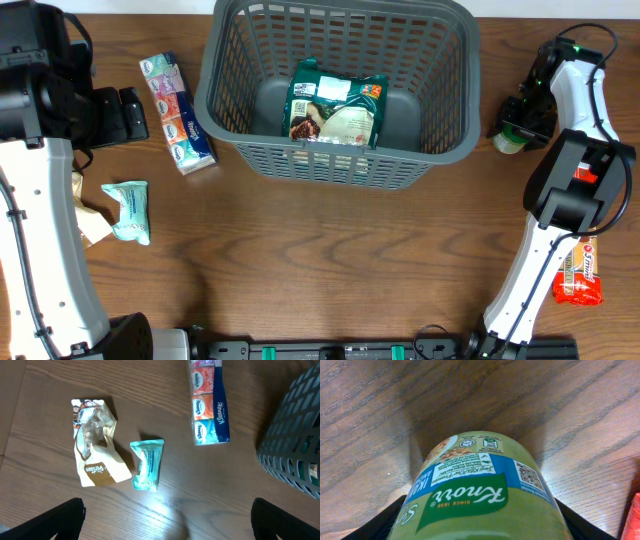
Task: Pack container
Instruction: 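Grasp the green-capped Knorr jar with the right gripper, then carry the jar over and lower it into the basket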
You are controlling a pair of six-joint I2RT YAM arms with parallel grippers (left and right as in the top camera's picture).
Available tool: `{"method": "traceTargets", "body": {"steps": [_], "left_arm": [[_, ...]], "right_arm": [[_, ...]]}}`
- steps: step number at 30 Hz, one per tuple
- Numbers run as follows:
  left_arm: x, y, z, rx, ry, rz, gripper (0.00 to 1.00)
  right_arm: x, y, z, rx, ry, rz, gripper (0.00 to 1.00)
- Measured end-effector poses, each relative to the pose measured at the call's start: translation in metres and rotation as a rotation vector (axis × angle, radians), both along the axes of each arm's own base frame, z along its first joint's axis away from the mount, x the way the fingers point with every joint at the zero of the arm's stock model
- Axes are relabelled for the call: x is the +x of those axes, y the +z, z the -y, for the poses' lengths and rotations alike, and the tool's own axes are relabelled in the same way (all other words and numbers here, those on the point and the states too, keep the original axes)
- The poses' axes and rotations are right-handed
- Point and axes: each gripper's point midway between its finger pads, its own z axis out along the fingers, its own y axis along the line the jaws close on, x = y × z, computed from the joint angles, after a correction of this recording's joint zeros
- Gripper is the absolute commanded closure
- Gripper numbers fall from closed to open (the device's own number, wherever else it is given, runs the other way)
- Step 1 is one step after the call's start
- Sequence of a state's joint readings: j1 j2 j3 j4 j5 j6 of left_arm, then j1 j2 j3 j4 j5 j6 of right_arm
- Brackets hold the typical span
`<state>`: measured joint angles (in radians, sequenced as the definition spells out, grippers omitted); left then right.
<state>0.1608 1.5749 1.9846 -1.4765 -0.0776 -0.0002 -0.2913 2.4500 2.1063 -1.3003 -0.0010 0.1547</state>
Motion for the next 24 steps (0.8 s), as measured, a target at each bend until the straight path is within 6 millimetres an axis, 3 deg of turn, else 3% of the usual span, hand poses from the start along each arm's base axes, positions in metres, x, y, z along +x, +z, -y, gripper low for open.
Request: {"method": "traceTargets", "body": {"steps": [15, 19, 21, 24], "left_arm": [[0.0, 0.0, 0.0, 0.0, 0.0, 0.0, 0.01], [0.0, 0.0, 0.0, 0.0, 0.0, 0.0, 0.01], [0.0, 0.0, 0.0, -0.001, 0.0, 0.0, 0.01], [0.0, 0.0, 0.0, -0.002, -0.001, 0.001, 0.01]], "right_arm": [[-0.012, 0.012, -0.004, 0.014, 0.006, -0.037, 0.99], [0.001, 0.054, 0.0, -0.021, 0.006, 0.081, 0.99], [0.009, 0.094, 0.001, -0.053, 0.012, 0.19, 0.99], [0.017, 0.173, -0.005, -0.107, 0.067, 0.399, 0.99]]}}
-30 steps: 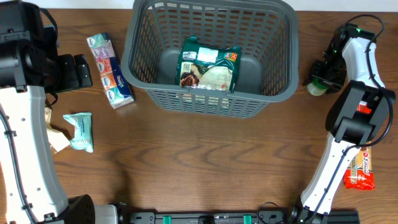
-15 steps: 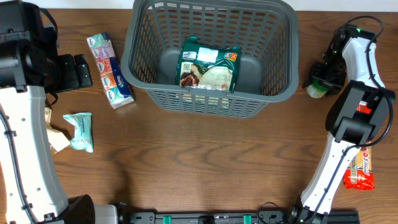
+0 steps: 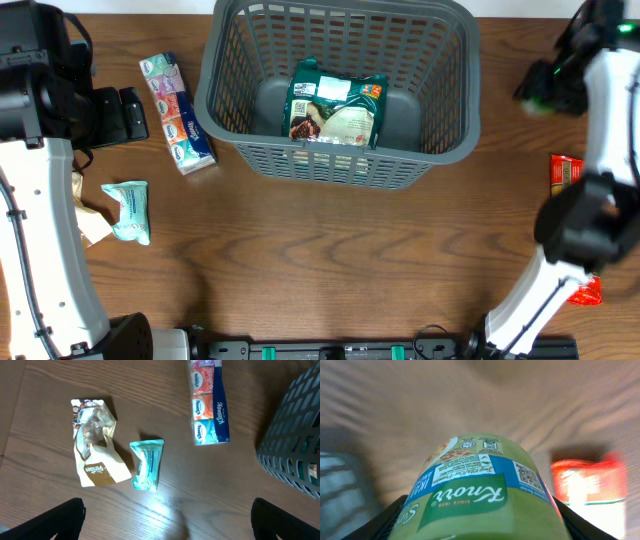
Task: Pack container
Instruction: 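Carry the jar over and lower it into the basket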
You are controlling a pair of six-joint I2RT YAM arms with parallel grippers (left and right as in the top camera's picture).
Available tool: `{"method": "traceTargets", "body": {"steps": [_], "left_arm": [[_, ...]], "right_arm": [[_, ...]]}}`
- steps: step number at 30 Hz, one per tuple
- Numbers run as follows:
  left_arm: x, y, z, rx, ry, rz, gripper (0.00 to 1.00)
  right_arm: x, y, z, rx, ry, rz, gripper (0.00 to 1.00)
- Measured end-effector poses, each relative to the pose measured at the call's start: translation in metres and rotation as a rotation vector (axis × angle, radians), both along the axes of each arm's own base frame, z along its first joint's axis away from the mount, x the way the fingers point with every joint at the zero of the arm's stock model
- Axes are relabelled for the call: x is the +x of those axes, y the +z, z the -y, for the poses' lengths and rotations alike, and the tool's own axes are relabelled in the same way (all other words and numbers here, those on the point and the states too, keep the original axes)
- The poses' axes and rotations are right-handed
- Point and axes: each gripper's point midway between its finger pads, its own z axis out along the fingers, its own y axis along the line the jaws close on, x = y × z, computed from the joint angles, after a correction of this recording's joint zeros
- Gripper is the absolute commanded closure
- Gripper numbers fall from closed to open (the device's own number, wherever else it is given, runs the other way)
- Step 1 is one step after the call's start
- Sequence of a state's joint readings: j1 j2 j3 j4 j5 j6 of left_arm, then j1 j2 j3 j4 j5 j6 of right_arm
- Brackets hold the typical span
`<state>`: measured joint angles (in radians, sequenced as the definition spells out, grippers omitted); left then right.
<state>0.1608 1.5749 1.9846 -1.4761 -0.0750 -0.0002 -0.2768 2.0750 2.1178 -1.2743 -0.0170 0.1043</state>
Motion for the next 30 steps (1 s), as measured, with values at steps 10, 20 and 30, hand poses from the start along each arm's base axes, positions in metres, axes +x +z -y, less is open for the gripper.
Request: {"method": "traceTargets", "body": {"steps": [10, 20, 30], "left_arm": [[0.0, 0.0, 0.0, 0.0, 0.0, 0.0, 0.01], [0.0, 0.0, 0.0, -0.001, -0.001, 0.0, 0.01], [0.0, 0.0, 0.002, -0.008, -0.004, 0.0, 0.01]], "right_arm": [[-0.036, 0.211, -0.115, -0.202, 0.363, 0.538, 0.99], [-0.038, 0.175, -0.228, -0.23, 0.886, 0.457, 0.99], [0.0, 0.055, -0.237, -0.179, 0.978, 0.149, 0.99]]}}
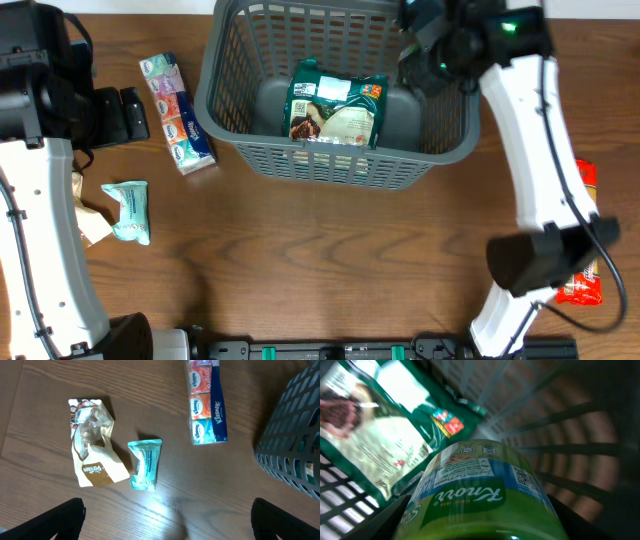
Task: Pack container
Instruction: 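Carry the jar over and lower it into the basket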
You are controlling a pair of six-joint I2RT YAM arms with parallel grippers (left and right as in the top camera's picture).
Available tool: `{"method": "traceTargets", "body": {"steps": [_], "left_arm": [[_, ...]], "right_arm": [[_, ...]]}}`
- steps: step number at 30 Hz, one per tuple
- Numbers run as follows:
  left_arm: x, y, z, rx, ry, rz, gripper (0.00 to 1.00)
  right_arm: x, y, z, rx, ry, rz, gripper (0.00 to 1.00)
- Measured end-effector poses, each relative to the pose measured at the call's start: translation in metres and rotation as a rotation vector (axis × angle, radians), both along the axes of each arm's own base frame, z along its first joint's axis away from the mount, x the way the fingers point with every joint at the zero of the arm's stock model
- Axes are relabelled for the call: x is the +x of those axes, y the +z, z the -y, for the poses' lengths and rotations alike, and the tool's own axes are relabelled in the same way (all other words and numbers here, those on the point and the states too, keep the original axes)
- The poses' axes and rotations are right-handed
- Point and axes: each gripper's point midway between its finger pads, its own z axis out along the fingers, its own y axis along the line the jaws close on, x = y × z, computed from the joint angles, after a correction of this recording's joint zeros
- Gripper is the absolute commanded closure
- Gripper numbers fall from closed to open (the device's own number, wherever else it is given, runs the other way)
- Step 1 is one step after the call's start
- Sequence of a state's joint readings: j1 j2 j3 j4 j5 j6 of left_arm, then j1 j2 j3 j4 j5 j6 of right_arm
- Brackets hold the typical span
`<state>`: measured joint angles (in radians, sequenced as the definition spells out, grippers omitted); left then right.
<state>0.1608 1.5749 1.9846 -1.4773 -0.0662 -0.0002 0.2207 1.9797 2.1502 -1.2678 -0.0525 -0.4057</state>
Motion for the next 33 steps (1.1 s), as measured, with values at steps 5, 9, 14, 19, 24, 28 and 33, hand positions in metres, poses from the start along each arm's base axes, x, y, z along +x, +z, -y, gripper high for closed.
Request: {"method": "traceTargets", "body": {"steps": [5, 9, 14, 19, 24, 28, 33], "left_arm": [[0.0, 0.0, 0.0, 0.0, 0.0, 0.0, 0.01], [0.0, 0.0, 0.0, 0.0, 0.0, 0.0, 0.01], [0.0, 0.0, 0.0, 0.0, 0.0, 0.0, 0.01], [0.0, 0.0, 0.0, 0.0, 0.0, 0.0, 0.01], [0.0, 0.0, 0.001, -0.003, -0.001, 0.0, 0.01], [0.0, 0.0, 0.001, -0.003, -0.001, 0.001, 0.01], [0.0, 0.0, 0.001, -0.003, -0.001, 0.001, 0.01]], "right_arm": [[0.008, -0.046, -0.002, -0.027, 0.007, -0.105, 0.99], [0.011, -0.068, -0.002, -0.039, 0.013, -0.15, 0.99], [0.013, -0.091, -0.003, -0.051, 0.015, -0.199, 0.99], [0.014, -0.111, -0.003, -0.06, 0.015, -0.242, 0.99], [0.014, -0.116, -0.003, -0.063, 0.018, -0.253, 0.59], [0.014, -0.116, -0.003, -0.063, 0.018, -0.253, 0.57], [0.014, -0.116, -0.003, -0.063, 0.018, -0.253, 0.52]]}}
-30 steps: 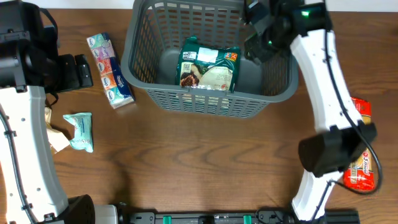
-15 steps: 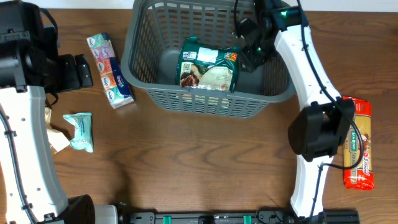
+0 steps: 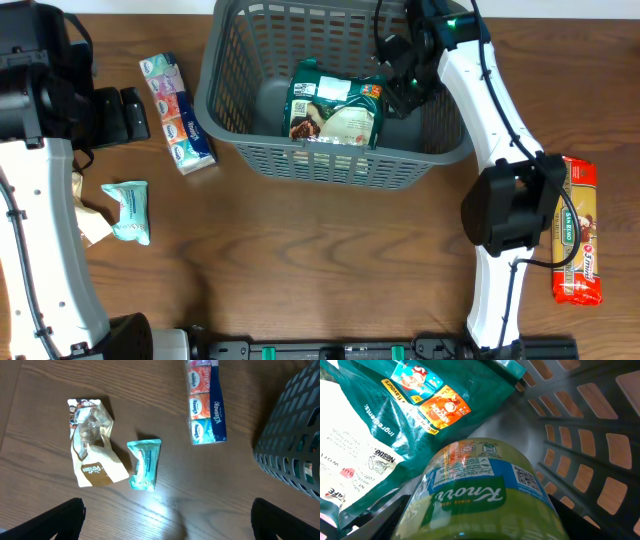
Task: Pack container
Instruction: 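Carry the jar over and lower it into the basket, then release the jar and move the right gripper to the spaghetti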
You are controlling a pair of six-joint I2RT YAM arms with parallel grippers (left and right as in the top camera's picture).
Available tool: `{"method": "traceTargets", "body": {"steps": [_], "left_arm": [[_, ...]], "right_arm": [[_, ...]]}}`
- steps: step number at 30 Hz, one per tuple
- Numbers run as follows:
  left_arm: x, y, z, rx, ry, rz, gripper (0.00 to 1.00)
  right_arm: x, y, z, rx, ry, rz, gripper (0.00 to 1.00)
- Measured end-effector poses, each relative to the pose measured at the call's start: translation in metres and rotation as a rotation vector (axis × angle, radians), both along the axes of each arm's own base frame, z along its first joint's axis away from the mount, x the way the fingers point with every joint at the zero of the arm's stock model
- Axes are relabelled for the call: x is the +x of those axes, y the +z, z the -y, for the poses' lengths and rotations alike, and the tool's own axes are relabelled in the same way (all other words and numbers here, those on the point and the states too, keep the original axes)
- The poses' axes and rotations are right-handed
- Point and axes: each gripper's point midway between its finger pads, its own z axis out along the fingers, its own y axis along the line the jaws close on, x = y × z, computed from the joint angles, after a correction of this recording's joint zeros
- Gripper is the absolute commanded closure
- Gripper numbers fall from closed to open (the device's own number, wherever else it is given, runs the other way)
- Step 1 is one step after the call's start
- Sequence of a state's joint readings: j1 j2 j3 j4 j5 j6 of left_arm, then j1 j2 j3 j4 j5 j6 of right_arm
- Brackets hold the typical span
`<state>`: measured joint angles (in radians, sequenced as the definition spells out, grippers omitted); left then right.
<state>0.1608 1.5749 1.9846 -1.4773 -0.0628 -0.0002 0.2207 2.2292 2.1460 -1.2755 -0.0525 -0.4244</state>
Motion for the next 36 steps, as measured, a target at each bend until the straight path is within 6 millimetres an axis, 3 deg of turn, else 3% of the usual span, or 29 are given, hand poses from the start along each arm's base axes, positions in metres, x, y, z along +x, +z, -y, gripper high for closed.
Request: {"method": "traceTargets", "body": {"steps": [6, 9, 12, 18, 20, 29, 32, 36], "left_arm": [[0.0, 0.0, 0.0, 0.0, 0.0, 0.0, 0.01], [0.0, 0.0, 0.0, 0.0, 0.0, 0.0, 0.01], [0.0, 0.0, 0.0, 0.0, 0.0, 0.0, 0.01], [0.0, 0.0, 0.0, 0.0, 0.0, 0.0, 0.01], [0.0, 0.0, 0.0, -0.002, -0.001, 0.0, 0.01], [0.0, 0.0, 0.001, -0.003, -0.001, 0.0, 0.01], [0.0, 0.0, 0.001, -0.003, -0.001, 0.002, 0.01], [0.0, 0.0, 0.001, -0.003, -0.002, 0.002, 0.01]], "right_arm": [[0.0, 0.0, 0.0, -0.001, 0.0, -0.001, 0.47], [0.0, 0.0, 0.0, 0.0, 0.0, -0.001, 0.37], [0.0, 0.0, 0.0, -0.001, 0.0, -0.001, 0.36], [-0.001, 0.0, -0.003, 0.006, 0.01, -0.001, 0.06], [-0.002, 0.0, -0.006, 0.01, 0.019, -0.005, 0.01], [-0.008, 0.002, -0.014, 0.048, 0.034, -0.026, 0.01], [-0.008, 0.018, -0.029, 0.133, 0.06, -0.018, 0.01], [0.002, 0.076, -0.046, 0.241, 0.105, 0.11, 0.01]]}}
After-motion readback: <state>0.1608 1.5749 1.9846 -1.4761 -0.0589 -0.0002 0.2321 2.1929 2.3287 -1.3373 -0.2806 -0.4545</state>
